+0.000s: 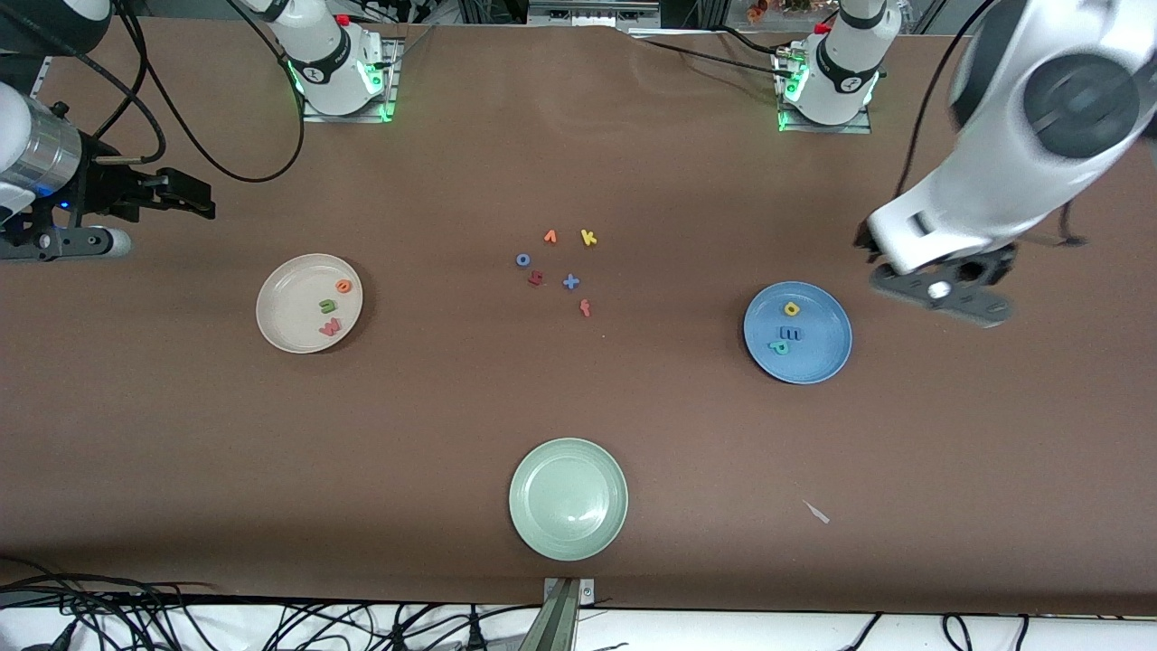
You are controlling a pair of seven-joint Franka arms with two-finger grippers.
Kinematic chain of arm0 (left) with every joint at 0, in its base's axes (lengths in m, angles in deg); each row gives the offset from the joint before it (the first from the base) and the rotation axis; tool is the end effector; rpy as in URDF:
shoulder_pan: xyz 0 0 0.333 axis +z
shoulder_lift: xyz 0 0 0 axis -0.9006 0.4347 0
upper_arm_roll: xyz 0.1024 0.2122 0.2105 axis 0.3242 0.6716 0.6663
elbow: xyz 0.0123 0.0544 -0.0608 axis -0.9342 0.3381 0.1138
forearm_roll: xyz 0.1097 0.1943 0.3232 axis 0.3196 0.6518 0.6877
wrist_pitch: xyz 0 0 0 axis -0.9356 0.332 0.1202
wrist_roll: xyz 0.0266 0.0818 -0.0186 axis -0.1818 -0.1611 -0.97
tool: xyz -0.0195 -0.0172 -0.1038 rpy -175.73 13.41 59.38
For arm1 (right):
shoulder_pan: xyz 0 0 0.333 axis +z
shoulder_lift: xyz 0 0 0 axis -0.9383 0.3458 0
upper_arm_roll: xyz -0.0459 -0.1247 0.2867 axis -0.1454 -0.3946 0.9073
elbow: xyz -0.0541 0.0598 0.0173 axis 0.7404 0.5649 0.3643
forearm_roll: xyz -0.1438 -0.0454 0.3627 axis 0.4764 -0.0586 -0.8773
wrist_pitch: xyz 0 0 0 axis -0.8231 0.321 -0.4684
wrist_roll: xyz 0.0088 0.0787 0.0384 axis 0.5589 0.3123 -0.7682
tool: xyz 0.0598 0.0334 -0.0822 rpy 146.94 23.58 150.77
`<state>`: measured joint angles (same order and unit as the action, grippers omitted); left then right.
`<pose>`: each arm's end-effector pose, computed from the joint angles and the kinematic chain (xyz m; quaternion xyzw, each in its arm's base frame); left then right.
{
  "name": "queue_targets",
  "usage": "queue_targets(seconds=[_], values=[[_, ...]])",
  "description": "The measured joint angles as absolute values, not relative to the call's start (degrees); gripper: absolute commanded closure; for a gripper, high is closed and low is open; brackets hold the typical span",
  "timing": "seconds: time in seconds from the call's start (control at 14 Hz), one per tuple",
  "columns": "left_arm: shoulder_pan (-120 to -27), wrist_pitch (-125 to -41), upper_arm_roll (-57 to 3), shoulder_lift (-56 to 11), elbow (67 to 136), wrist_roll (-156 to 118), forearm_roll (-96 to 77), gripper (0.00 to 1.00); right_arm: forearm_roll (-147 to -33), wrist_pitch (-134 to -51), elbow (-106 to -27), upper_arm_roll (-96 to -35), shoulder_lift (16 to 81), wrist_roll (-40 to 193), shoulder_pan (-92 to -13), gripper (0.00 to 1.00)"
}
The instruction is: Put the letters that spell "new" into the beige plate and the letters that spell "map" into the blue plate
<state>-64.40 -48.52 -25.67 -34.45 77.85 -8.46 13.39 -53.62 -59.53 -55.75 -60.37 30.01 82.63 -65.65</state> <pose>0.5977 -0.1297 0.5925 -0.9797 0.1702 0.0506 0.0926 0.5631 0.0382 0.5770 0.9949 0.0245 -0.0977 0.0008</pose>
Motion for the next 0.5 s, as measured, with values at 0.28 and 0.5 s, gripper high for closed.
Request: queue_targets(seconds=[0.28, 0.5], values=[[-63.5, -47.5, -22.5, -35.3, 72.9, -9.6, 11.0, 0.0, -52.3, -59.7, -55.8, -60.2, 30.3, 82.7, -65.9, 0.0], [-63.5, -48.9, -15.5, -36.6, 76.4, -9.8, 1.9, 0.0, -52.1, -59.7, -55.8, -60.0, 30.6, 82.7, -65.9, 0.0]])
